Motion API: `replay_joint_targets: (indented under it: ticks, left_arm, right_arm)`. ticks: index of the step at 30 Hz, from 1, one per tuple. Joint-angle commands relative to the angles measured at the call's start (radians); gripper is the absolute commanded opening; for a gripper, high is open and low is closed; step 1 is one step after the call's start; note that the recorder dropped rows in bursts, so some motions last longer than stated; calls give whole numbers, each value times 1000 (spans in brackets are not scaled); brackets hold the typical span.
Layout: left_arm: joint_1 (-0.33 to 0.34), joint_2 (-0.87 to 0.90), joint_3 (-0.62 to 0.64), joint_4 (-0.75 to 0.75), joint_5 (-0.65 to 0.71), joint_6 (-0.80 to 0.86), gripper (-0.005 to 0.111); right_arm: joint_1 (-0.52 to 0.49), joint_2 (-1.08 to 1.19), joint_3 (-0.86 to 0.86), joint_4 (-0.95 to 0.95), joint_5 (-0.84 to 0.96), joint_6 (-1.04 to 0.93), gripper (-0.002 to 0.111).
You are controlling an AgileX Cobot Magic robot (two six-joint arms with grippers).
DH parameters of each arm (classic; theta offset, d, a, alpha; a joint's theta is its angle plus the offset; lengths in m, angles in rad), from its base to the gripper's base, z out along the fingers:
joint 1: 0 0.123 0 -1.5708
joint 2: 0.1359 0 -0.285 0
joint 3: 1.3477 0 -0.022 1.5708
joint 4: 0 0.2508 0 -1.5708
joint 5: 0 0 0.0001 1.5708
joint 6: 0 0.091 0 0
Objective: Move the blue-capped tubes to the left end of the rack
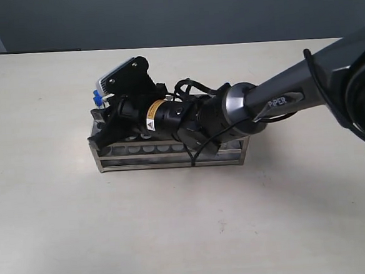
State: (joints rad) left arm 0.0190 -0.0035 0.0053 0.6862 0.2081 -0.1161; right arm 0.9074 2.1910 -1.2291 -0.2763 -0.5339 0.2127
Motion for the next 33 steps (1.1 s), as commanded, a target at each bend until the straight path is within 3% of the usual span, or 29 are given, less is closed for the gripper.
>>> replay_joint_targets:
  ticks: [1,13,26,29,33]
  left_arm:
    - [-2,3,-5,-1,-1,-5,1]
    - [-2,3,-5,-1,-1,-5,1]
    - [-2,3,-5,-1,-3,-5,1]
    - [-2,3,-5,-1,-3,-5,1]
    - [-2,3,-5,-1,-3,-5,1]
  right_arm:
    - [0,-29,8,-17,120,-4,42]
    - [0,-144,8,-5,302,-9,42]
    - [0,-401,8,-15,745,-37,42]
    - [0,-442,8,-95,864,33,42]
    - [0,-522,8,-429,995,334,42]
